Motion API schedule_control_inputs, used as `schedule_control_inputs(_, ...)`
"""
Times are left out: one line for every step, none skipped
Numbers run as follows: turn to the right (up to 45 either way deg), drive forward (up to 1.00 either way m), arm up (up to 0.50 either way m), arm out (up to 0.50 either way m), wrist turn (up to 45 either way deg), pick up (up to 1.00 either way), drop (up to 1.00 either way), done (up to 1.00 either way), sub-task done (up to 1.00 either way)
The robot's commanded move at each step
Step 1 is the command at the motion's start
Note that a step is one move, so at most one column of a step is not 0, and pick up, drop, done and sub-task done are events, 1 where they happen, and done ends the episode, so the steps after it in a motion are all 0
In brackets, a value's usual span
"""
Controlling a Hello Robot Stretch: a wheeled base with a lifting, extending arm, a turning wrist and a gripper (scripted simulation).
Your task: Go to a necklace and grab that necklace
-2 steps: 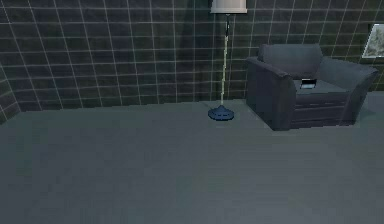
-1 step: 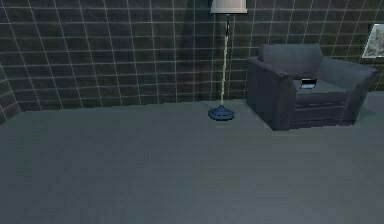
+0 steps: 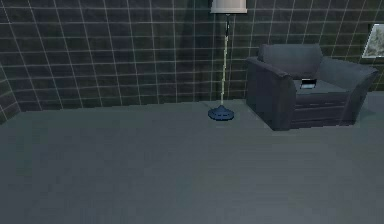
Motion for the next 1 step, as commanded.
schedule_control_inputs(0.0, 0.0, 0.0, 0.0, 0.0, 0.0, 0.0, 1.0, 0.0)
